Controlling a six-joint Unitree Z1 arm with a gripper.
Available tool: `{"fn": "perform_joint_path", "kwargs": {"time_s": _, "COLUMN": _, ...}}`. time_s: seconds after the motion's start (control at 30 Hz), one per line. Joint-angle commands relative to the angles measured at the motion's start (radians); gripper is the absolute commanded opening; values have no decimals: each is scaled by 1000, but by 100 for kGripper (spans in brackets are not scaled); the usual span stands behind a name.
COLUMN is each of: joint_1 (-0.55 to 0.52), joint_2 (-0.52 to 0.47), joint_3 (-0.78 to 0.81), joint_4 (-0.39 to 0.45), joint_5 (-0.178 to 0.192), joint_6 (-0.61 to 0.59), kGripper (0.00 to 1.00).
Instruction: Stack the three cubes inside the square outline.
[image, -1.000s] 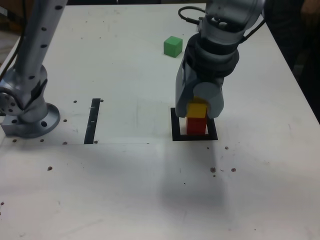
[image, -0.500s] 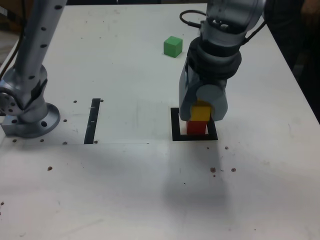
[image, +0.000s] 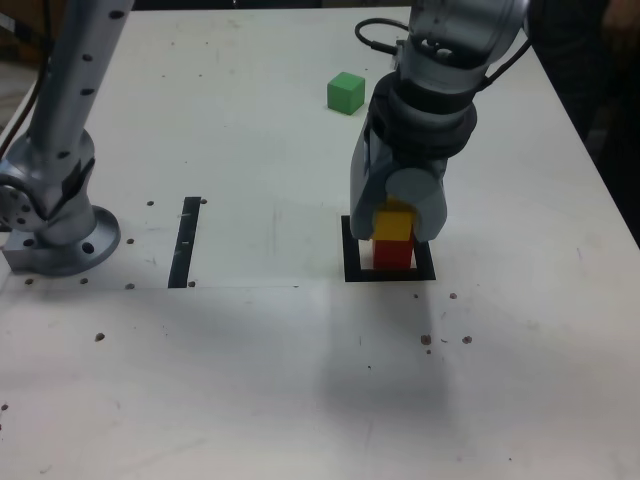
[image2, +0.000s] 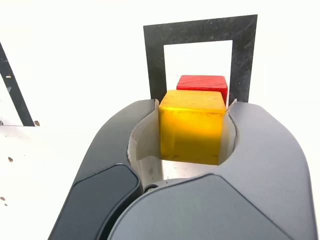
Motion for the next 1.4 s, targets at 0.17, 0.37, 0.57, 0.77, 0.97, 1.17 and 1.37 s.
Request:
{"fn": "perform_joint_path", "kwargs": {"time_s": 0.17, "joint_1": -1, "joint_2": 5, "joint_3": -6, "joint_4": -3, "joint_5": -1, "joint_6": 1, "kGripper": 37}}
{"fn": "perform_joint_path", "kwargs": {"time_s": 0.37, "joint_1": -1, "joint_2": 6, "joint_3": -1, "joint_4": -3, "joint_5": -1, "joint_6": 1, "kGripper": 40}}
{"fn": "perform_joint_path", "kwargs": {"time_s": 0.57, "joint_1": -1, "joint_2": 7, "joint_3": 0, "joint_4": -13, "joint_5": -3, "joint_6": 4, "kGripper": 64}}
{"fn": "perform_joint_path", "kwargs": {"time_s": 0.77, "joint_1": -1, "joint_2": 8, "joint_3": 3, "joint_4": -15, "joint_5": -1, "joint_6": 7, "kGripper": 97}}
{"fn": "perform_joint_path", "kwargs": {"time_s": 0.97, "joint_1": -1, "joint_2": 3, "joint_3": 0, "joint_4": 6, "joint_5": 4, "joint_6": 7, "kGripper": 100}}
{"fn": "perform_joint_path", "kwargs": {"time_s": 1.17, "joint_1": 4, "joint_2": -70, "joint_3": 3, "joint_4": 90, "joint_5": 58, "joint_6": 6, "kGripper": 100}}
{"fn": "perform_joint_path", "kwargs": {"time_s": 1.37, "joint_1": 64, "joint_2": -215, "joint_3": 74, "joint_4": 117, "joint_5": 168, "joint_6": 67, "kGripper": 100}}
